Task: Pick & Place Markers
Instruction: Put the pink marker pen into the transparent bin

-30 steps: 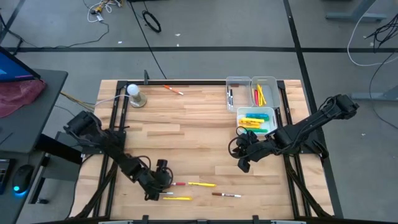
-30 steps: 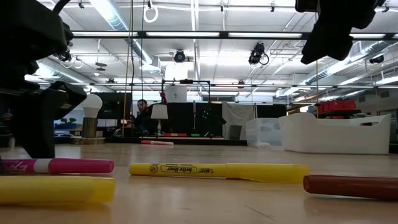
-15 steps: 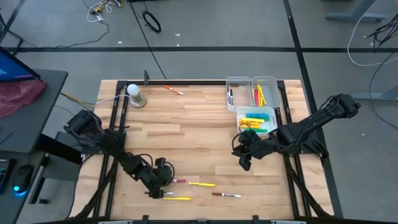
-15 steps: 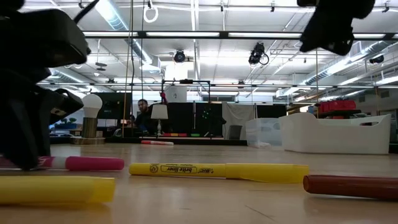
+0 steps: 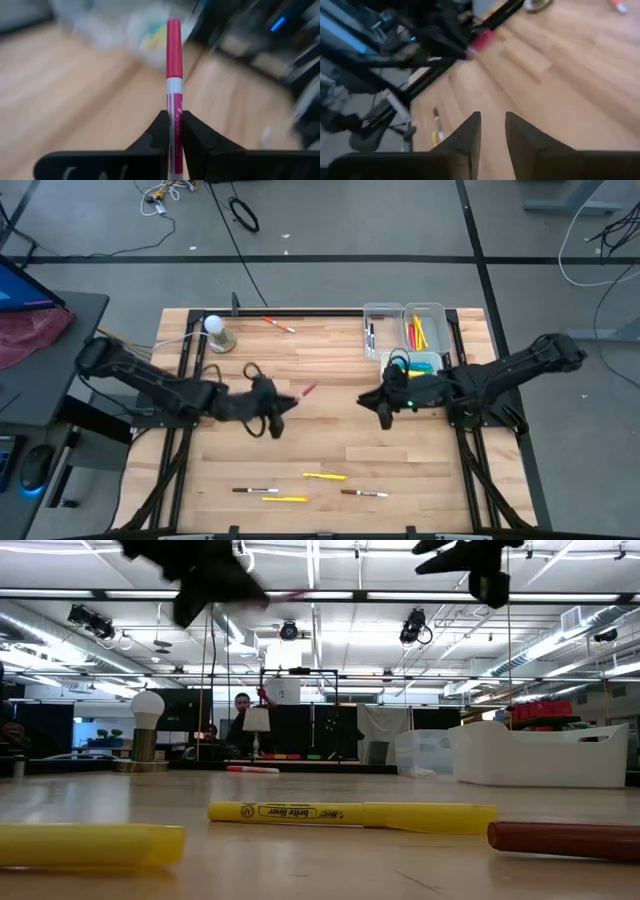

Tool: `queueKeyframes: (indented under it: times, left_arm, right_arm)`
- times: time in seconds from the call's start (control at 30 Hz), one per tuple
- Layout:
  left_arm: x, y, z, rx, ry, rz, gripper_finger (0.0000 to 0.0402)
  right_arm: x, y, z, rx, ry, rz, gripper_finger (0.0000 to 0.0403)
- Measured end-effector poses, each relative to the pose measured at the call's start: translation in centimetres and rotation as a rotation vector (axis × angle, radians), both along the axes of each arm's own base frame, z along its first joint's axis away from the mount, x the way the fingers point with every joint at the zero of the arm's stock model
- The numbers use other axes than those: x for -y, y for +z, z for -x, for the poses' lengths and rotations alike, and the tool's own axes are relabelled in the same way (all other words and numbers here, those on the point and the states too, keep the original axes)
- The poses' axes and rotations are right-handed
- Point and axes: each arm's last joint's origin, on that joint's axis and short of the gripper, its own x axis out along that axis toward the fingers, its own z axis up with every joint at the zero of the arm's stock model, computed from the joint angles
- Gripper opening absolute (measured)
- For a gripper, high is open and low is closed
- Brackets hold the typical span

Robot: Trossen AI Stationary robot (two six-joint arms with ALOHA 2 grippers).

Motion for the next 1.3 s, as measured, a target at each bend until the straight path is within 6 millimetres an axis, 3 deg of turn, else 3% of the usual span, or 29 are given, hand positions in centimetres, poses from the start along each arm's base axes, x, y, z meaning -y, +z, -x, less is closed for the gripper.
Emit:
queueKeyframes:
  times: [0.17,0.27,0.43,0.63,0.93,1.17,1.3]
  left_arm:
    - [-1.7,3.8,-1.0,0.315,-0.029,-0.048,0.0031]
    - [-2.4,4.8,-1.5,0.432,-0.032,-0.055,0.0031]
    - [-3.3,5.8,-1.8,0.510,-0.042,-0.064,0.0031]
    - [-3.7,6.0,-2.0,0.513,-0.077,-0.073,0.0032]
    - [-4.1,5.9,-2.1,0.501,-0.068,-0.083,0.0033]
    - [-4.1,5.9,-2.1,0.501,-0.071,-0.081,0.0038]
    - [-4.2,5.9,-2.1,0.493,-0.059,-0.090,0.0060]
  right_arm:
    - [0.6,1.0,-2.0,0.175,-0.002,0.070,0.0129]
    - [1.0,1.6,-3.5,0.304,-0.006,0.134,0.0170]
    - [1.8,2.3,-5.6,0.519,-0.047,0.201,0.0225]
    - [3.2,2.2,-7.3,0.567,-0.085,0.227,0.0233]
    - [4.5,3.6,-9.6,0.599,0.009,0.333,0.0192]
    - [4.5,3.7,-9.6,0.594,0.029,0.361,0.0083]
    - [4.5,3.9,-9.3,0.586,0.035,0.357,0.0020]
